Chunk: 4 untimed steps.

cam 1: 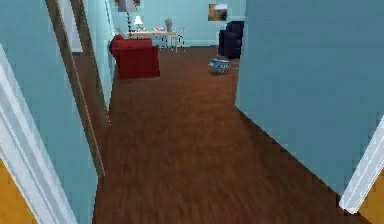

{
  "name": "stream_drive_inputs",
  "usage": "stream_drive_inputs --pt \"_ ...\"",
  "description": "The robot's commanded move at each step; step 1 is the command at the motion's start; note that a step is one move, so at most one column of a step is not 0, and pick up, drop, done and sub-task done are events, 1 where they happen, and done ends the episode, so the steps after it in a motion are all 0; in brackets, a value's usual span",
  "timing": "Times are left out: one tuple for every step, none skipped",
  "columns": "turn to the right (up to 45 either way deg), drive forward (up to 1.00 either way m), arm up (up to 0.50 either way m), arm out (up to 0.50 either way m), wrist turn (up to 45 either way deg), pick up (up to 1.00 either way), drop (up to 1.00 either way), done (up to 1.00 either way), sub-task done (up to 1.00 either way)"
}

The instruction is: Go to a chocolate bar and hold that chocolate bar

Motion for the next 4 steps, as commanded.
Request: stream_drive_inputs --pt "-3.0 0.0 0.0 0.0 0.0 0.0 0.0 0.0 0.0" --pt "0.0 0.45 0.0 0.0 0.0 0.0 0.0 0.0 0.0" --pt "-15.0 0.0 0.0 0.0 0.0 0.0 0.0 0.0 0.0" --pt "0.0 0.4 0.0 0.0 0.0 0.0 0.0 0.0 0.0"
